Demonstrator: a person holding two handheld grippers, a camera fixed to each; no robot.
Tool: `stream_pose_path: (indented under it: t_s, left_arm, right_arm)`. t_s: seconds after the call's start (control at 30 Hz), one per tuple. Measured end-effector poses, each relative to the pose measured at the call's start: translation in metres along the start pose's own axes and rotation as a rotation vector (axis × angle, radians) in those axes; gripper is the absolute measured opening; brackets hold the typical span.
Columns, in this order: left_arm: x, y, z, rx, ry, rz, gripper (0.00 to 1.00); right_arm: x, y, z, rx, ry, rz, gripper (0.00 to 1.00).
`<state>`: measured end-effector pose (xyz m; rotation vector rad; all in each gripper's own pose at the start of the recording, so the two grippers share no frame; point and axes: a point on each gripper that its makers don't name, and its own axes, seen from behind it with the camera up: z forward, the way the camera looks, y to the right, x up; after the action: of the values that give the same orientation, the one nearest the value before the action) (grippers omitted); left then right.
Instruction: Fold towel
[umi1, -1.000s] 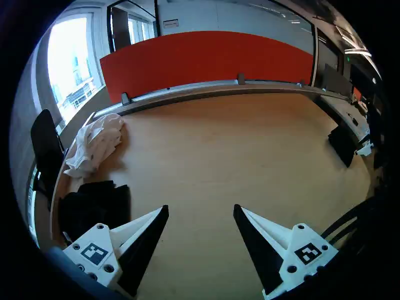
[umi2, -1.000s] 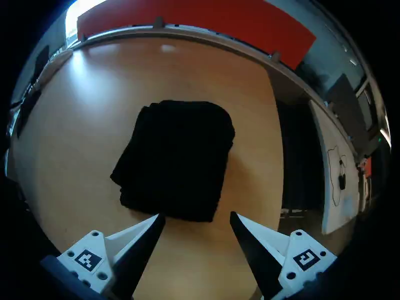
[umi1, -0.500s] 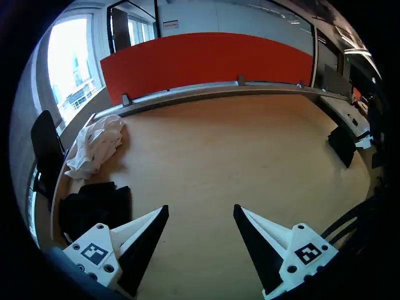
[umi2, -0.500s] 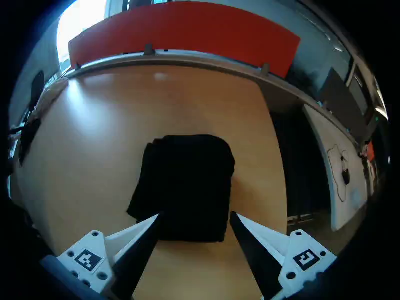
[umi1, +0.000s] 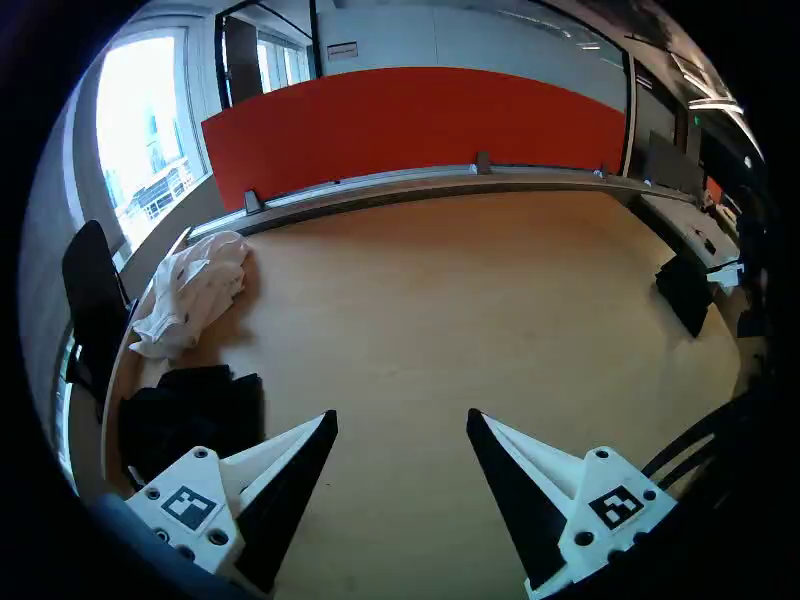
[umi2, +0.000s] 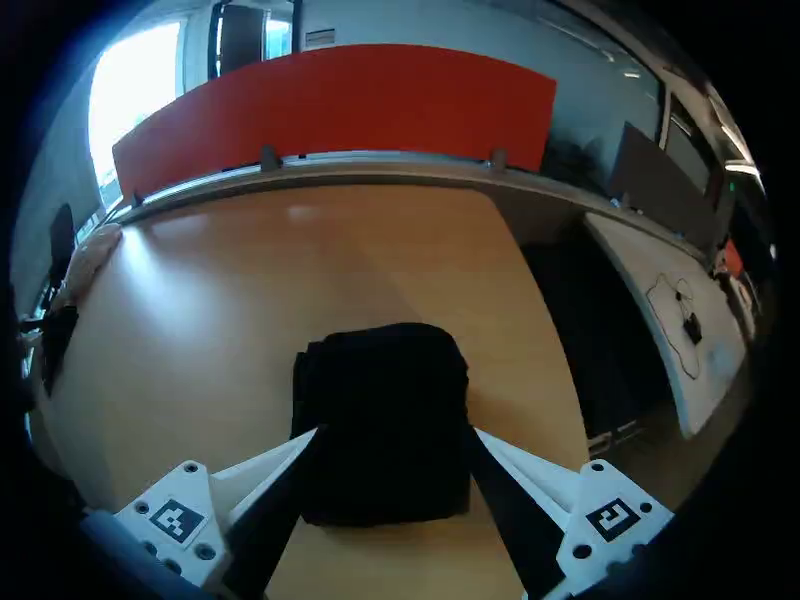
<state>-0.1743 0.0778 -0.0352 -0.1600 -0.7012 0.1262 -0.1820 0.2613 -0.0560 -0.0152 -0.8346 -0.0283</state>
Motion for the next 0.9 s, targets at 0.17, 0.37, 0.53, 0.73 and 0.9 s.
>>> stream_pose_path:
  t_s: [0.17,0.37,0.53,0.73,0.9]
  left_arm:
    - [-0.001,0.000,0.000,0.000,-0.002,0.003,0.96]
    - [-0.001,-0.003,-0.003,0.005,-0.003,0.005,0.96]
    - [-0.003,-0.006,-0.004,0.015,-0.005,0.001,0.96]
    - [-0.005,-0.010,-0.006,0.027,-0.009,-0.007,0.96]
    - [-0.008,-0.014,-0.009,0.036,-0.012,-0.012,0.96]
  right_arm:
    - [0.004,-0.004,0.003,0.001,0.012,0.006,1.00]
    - [0.015,-0.007,0.014,0.007,0.022,0.004,1.00]
    - [0.028,-0.009,0.027,0.010,0.023,-0.007,1.00]
    - [0.041,-0.009,0.042,0.011,0.020,-0.020,1.00]
    - [0.046,-0.009,0.050,0.013,0.015,-0.022,1.00]
